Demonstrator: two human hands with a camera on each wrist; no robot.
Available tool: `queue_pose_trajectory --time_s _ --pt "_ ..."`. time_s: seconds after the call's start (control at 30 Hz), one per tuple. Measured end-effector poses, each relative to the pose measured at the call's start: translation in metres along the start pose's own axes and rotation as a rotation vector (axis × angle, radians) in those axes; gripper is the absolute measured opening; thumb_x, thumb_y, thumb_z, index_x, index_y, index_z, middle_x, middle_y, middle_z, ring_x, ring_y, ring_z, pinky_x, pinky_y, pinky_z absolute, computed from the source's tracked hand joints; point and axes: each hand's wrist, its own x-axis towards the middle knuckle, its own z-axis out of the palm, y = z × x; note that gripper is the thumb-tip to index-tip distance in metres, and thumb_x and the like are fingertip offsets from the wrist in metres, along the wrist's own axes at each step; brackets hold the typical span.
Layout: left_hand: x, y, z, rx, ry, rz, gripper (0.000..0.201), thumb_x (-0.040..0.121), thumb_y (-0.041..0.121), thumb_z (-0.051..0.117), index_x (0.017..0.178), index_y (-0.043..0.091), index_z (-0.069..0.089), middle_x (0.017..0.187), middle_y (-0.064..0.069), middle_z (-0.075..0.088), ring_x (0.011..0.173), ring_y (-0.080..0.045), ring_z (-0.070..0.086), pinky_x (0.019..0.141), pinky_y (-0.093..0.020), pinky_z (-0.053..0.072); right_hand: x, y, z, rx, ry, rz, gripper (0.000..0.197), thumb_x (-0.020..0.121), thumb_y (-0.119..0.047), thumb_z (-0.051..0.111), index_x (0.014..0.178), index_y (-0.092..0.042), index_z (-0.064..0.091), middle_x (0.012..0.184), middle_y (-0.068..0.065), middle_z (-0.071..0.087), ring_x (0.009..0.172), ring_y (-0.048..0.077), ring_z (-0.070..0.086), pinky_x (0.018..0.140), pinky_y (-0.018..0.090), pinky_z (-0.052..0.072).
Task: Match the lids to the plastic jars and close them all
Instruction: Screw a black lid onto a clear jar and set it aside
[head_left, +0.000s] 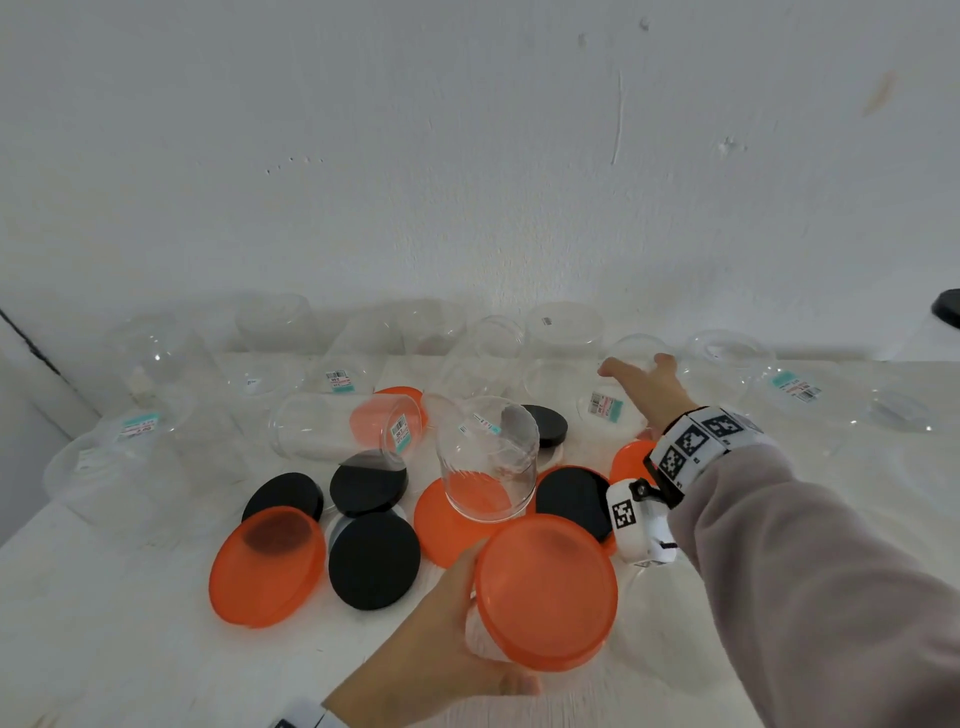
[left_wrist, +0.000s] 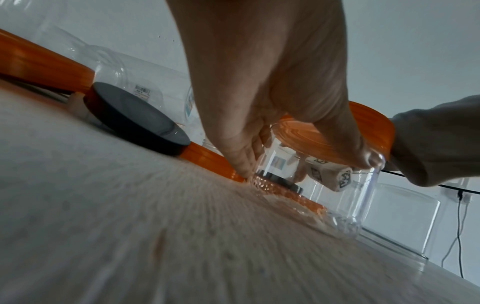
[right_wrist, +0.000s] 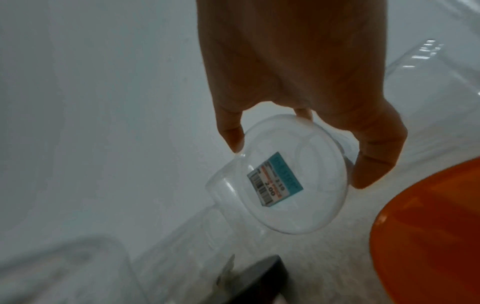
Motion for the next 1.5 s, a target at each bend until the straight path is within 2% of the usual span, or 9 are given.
queue_pose_trajectory --time_s 0.2,0.33,0.53,0.7,0.83,1.03,1.17,1.37,1.5 --pt "-0.002 0.003 0.005 -0.045 0.023 0.0 0.106 0.055 0.032 0.092 0.133 0.052 0.023 0.133 0.03 0.037 0.11 0.023 0.043 0.081 -0.005 0.045 -0.017 0.002 -0.024 0.392 -0.25 0.175 0.078 0.067 -0.041 0.07 0.133 -0.014 0.041 0.121 0.017 0.059 0.099 0.034 0.065 0.077 0.039 0.052" --pt "-0.004 0.009 0.011 -0.062 0.065 -0.014 0.102 0.05 0.038 0.094 0.127 0.053 0.028 0.128 0.029 0.044 0.107 0.022 0.046 0.077 -0.001 0.043 -0.042 0.005 -0.041 0.516 -0.42 0.189 0.025 0.079 -0.031 0.059 0.096 -0.012 0.055 0.071 0.004 0.061 0.055 0.019 0.062 0.045 0.023 0.045" --pt "0.003 0.027 0.019 -0.072 0.14 0.07 0.09 0.053 0.039 0.093 0.119 0.055 0.034 0.107 0.055 0.044 0.102 0.029 0.044 0.072 0.004 0.04 -0.081 0.001 -0.068 0.478 -0.405 0.122 0.036 0.08 -0.03 0.067 0.111 -0.017 0.054 0.108 0.021 0.062 0.094 0.038 0.064 0.074 0.045 0.054" --pt "0.021 0.049 0.031 -0.04 0.21 0.128 0.086 0.05 0.05 0.09 0.119 0.055 0.039 0.117 0.04 0.054 0.108 0.021 0.049 0.084 -0.003 0.041 -0.104 -0.007 -0.1 0.479 -0.392 -0.036 0.038 0.083 -0.035 0.063 0.116 -0.019 0.056 0.109 0.022 0.061 0.082 0.04 0.064 0.073 0.047 0.055" --pt "0.045 0.075 0.042 -0.007 0.215 0.207 0.077 0.06 0.029 0.091 0.124 0.04 0.049 0.116 0.02 0.064 0.108 0.002 0.06 0.086 -0.018 0.05 -0.115 -0.007 -0.126 0.572 -0.404 -0.104 0.032 0.086 -0.039 0.059 0.112 -0.02 0.059 0.101 0.02 0.065 0.081 0.039 0.064 0.074 0.046 0.054" --pt "0.097 0.111 0.047 0.166 0.388 0.139 0.044 0.061 0.032 0.088 0.089 0.011 0.062 0.084 -0.005 0.07 0.079 -0.007 0.065 0.071 -0.02 0.05 -0.124 0.006 -0.154 0.748 -0.478 -0.204 0.036 0.087 -0.036 0.055 0.113 -0.012 0.061 0.105 0.018 0.066 0.095 0.036 0.064 0.084 0.046 0.049" --pt "0.13 0.123 0.039 0.167 0.386 0.012 0.086 0.053 0.049 0.082 0.12 0.003 0.055 0.108 -0.009 0.067 0.106 -0.024 0.062 0.096 -0.039 0.048 -0.127 0.017 -0.164 0.803 -0.573 -0.235 0.025 0.081 -0.034 0.06 0.091 -0.015 0.073 0.107 0.016 0.067 0.1 0.037 0.064 0.087 0.045 0.049" --pt "0.171 0.132 0.038 0.339 0.532 -0.151 0.088 0.064 0.047 0.085 0.129 0.004 0.045 0.126 -0.015 0.054 0.115 -0.03 0.055 0.098 -0.039 0.045 -0.126 0.03 -0.17 0.745 -0.648 -0.225 0.028 0.084 -0.038 0.059 0.092 -0.017 0.075 0.107 0.016 0.067 0.102 0.038 0.063 0.101 0.051 0.041" --pt "0.186 0.133 0.042 0.438 0.568 -0.205 0.093 0.068 0.042 0.084 0.135 0.003 0.032 0.134 -0.017 0.042 0.12 -0.032 0.048 0.094 -0.038 0.04 -0.125 0.039 -0.166 0.727 -0.668 -0.212 0.041 0.092 -0.048 0.049 0.102 -0.018 0.074 0.109 0.018 0.067 0.101 0.034 0.063 0.093 0.048 0.048"
